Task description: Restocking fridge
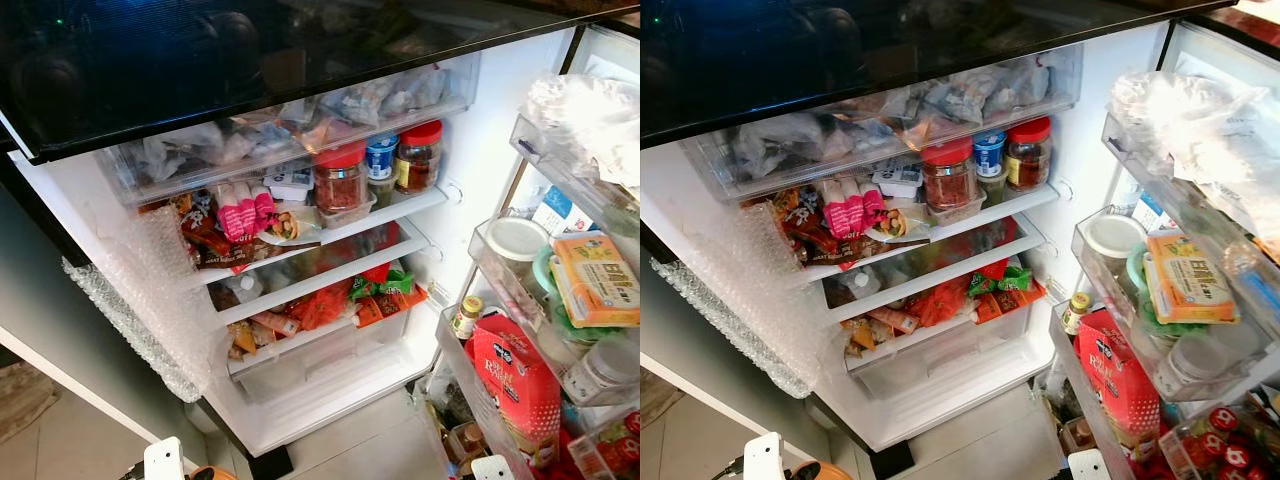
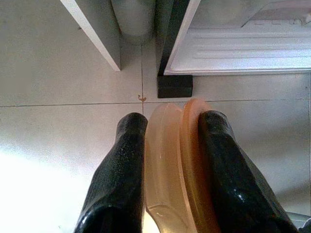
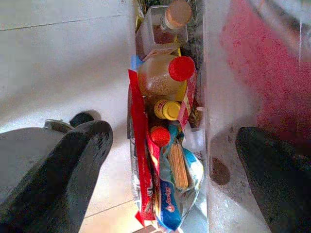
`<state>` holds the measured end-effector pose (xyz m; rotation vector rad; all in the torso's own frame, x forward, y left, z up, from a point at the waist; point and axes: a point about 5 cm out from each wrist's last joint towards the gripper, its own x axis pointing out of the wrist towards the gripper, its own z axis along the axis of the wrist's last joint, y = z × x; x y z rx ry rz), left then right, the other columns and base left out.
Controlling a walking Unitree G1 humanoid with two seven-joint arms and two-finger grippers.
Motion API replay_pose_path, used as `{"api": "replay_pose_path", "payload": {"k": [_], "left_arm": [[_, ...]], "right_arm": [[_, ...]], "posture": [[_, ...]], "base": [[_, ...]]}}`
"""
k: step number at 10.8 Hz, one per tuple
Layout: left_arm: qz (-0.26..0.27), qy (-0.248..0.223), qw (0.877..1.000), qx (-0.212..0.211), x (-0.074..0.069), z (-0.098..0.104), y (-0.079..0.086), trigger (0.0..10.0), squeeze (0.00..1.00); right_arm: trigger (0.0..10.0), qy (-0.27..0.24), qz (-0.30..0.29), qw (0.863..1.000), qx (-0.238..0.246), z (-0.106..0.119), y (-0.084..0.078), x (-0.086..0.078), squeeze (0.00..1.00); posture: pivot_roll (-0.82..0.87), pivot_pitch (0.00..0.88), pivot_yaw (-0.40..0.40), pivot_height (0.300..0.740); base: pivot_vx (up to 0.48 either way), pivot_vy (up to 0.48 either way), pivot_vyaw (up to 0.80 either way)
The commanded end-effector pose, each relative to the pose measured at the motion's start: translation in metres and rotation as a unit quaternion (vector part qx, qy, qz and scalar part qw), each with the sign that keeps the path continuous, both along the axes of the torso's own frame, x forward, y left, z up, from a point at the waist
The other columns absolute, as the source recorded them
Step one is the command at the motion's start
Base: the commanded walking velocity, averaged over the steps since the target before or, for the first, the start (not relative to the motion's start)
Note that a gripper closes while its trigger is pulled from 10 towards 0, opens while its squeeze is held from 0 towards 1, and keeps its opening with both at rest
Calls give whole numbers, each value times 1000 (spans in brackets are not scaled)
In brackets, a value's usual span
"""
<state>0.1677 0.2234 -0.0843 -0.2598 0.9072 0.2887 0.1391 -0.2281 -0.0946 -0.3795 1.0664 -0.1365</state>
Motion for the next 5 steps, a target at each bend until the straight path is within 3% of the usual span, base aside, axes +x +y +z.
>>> {"api": "replay_pose_path", "payload": {"k": [1,5], "left_arm": [[-3,46,999,-18,-22,-11,-6,10000,0],[-2,42,999,-20,-20,-10,-5,10000,0]], "right_arm": [[10000,2,-8,1000,-11,0,-1,-1,0],[10000,3,-35,998,-51,1,-8,-4,0]], "posture": [[-46,37,64,740],[-47,33,67,740]], "base": [[0,0,0],[0,0,0]]}}
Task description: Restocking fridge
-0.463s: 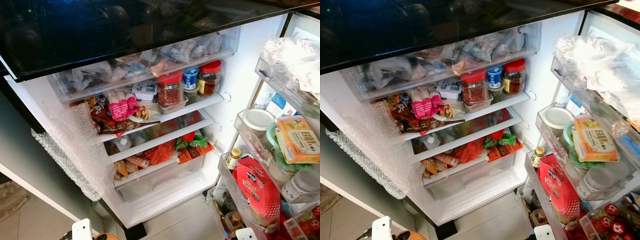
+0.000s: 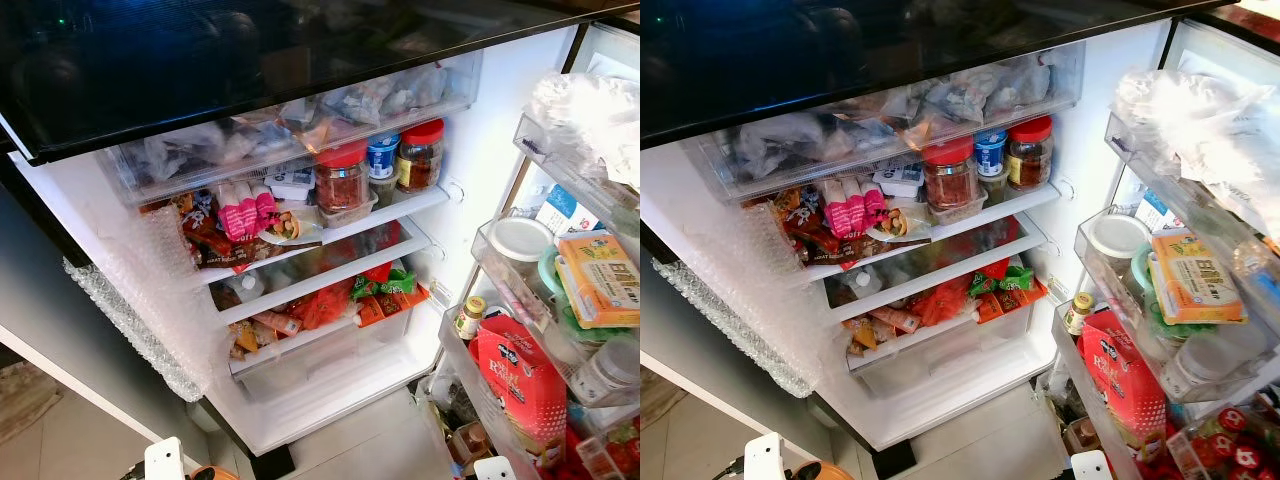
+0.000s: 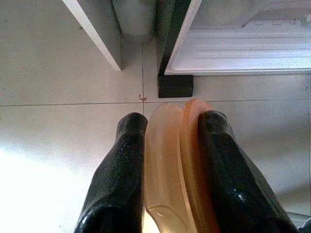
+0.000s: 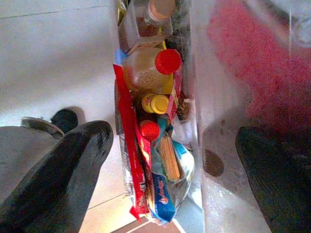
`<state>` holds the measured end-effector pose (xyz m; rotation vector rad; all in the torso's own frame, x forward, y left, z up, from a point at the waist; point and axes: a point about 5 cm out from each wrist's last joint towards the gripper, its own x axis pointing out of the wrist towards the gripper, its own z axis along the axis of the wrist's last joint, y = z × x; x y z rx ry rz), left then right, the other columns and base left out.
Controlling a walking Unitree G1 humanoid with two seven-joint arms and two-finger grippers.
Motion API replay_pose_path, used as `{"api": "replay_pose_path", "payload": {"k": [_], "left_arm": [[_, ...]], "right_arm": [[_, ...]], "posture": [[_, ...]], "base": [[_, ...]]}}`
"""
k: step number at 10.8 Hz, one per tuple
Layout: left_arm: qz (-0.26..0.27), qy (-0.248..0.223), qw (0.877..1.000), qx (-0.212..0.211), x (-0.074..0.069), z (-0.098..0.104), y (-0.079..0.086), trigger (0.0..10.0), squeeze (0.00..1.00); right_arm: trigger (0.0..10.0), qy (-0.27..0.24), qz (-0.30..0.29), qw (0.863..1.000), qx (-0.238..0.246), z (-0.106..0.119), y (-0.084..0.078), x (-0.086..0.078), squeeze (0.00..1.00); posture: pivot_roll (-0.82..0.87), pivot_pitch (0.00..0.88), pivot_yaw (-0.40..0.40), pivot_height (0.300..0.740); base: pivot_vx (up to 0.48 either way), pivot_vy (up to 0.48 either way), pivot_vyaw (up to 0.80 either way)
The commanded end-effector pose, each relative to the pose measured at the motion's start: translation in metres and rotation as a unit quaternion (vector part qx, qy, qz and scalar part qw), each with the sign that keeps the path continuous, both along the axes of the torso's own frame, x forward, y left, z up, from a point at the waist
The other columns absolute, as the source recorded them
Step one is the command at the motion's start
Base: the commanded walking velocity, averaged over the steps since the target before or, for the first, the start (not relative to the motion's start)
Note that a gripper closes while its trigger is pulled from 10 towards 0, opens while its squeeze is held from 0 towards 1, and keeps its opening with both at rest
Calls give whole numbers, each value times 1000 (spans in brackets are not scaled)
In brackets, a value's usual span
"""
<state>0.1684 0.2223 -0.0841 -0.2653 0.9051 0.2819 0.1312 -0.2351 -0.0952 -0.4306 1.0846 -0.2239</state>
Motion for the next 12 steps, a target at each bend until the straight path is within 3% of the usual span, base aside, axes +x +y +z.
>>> {"api": "replay_pose_path", "payload": {"k": [1,2,5,7,8,9,11,12], "left_arm": [[-1,44,999,-16,-21,-10,-4,10000,0],[-1,44,999,-17,-20,-10,-4,10000,0],[1,41,999,-18,-19,-10,-4,10000,0],[-1,41,999,-18,-19,-9,-4,10000,0],[-3,41,999,-18,-19,-9,-4,10000,0],[-4,42,999,-16,-19,-9,-3,10000,0],[-7,42,999,-11,-19,-9,-3,10000,0],[-6,42,999,-11,-19,-9,-3,10000,0]], "right_arm": [[10000,8,-24,999,-27,5,-35,-16,0],[10000,16,-30,999,-38,8,-50,-26,0],[10000,21,-29,996,-76,12,-60,-28,0],[10000,18,-29,998,-47,9,-53,-26,0],[10000,13,-39,999,1,5,-42,-25,0],[10000,3,-65,992,108,-3,-16,-22,0],[10000,22,-32,984,172,-9,8,-22,0],[10000,21,-43,983,177,-10,8,-24,0]], "posture": [[-46,32,67,740],[-46,31,67,740],[-44,29,71,740],[-43,27,73,740],[-43,27,73,740],[-43,28,75,740],[-37,23,75,740],[-38,19,76,740]], "base": [[0,0,0],[0,0,0],[0,0,0],[0,0,0],[0,0,0],[0,0,0],[0,0,0],[0,0,0]]}}
